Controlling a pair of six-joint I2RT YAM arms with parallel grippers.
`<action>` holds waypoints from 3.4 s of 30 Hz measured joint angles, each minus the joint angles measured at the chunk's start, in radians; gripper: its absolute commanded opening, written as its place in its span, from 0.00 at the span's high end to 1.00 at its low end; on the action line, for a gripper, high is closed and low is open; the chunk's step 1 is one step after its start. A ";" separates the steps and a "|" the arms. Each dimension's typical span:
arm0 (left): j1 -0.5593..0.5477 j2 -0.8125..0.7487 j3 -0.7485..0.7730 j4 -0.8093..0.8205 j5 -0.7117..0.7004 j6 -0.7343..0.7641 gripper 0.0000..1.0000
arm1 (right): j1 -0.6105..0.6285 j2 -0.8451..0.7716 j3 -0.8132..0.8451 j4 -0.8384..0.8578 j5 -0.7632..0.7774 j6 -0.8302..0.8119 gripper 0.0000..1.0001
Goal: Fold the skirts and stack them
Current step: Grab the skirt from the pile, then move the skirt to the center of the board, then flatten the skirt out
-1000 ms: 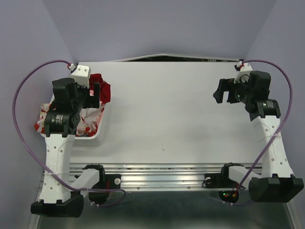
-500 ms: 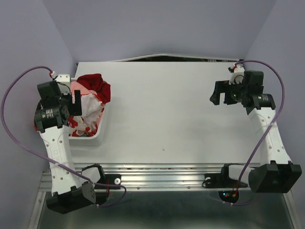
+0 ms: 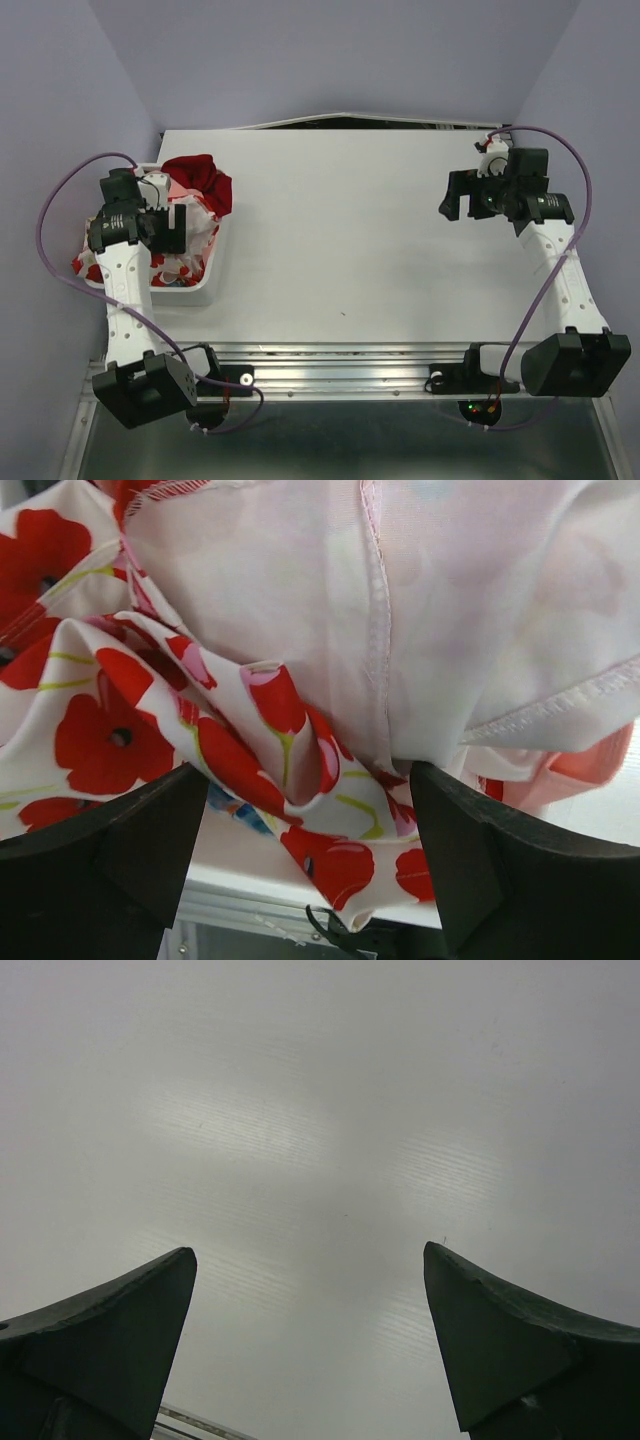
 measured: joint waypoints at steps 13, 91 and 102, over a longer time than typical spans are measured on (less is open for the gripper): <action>0.001 0.071 0.008 0.070 0.068 -0.011 1.00 | 0.000 0.034 0.000 0.002 0.000 -0.003 0.00; -0.885 0.528 0.312 0.561 0.357 0.069 0.24 | -0.056 0.524 0.101 -0.053 -0.348 0.028 0.25; -0.999 0.837 0.415 0.546 0.288 -0.142 0.24 | 0.003 0.721 0.090 0.020 -0.343 0.139 0.43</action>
